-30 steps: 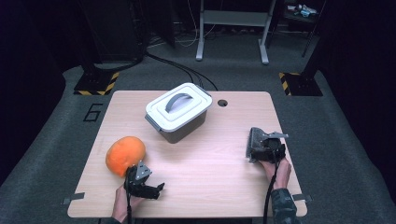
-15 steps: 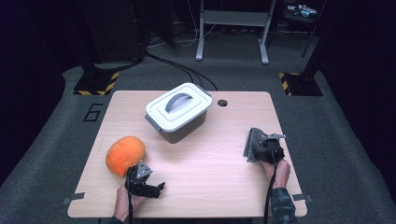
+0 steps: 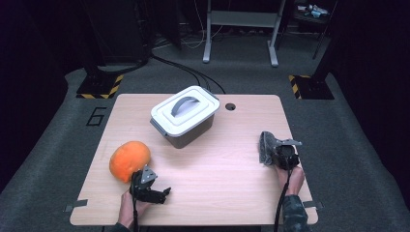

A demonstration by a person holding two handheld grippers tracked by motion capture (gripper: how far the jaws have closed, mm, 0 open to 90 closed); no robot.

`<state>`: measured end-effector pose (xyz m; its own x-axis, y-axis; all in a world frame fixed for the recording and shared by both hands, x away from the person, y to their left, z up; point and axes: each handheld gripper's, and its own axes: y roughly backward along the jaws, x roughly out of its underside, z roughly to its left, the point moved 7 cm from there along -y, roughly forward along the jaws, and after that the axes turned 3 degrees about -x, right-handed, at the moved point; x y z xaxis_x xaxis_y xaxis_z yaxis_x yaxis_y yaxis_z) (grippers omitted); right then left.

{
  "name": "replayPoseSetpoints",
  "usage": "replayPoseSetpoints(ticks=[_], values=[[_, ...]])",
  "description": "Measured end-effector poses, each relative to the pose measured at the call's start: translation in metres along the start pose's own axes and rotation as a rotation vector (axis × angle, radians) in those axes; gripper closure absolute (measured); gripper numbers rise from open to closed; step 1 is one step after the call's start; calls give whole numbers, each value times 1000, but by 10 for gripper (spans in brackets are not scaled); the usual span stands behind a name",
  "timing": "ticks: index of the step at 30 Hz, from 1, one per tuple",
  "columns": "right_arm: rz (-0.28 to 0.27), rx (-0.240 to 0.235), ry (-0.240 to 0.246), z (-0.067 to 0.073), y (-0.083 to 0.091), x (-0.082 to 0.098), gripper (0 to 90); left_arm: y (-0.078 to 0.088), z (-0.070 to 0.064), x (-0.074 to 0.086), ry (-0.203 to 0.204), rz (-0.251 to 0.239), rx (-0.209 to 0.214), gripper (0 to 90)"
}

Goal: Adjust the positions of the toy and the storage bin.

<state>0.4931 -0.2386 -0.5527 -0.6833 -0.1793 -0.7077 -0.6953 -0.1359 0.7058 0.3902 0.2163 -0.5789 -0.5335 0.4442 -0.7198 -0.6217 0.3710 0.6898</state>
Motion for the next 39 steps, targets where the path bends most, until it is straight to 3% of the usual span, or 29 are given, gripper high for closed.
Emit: replayPoseSetpoints(ticks=[8,16,26,32,35,39], values=[[-19,3,16,-11,35,3,739,0,0,0,1,-2,-2,15],[4,0,25,-4,59,24,727,0,0,0,5,-4,-2,14],[43,9,47,9,67,48,704,-1,0,0,0,-4,-3,15],[69,-7,32,12,63,59,686,-1,0,0,2,-5,-2,15],[77,-19,26,13,56,65,625,-1,0,0,2,-5,-2,15],[85,-38,38,16,57,61,352,-1,0,0,2,-5,-2,15]])
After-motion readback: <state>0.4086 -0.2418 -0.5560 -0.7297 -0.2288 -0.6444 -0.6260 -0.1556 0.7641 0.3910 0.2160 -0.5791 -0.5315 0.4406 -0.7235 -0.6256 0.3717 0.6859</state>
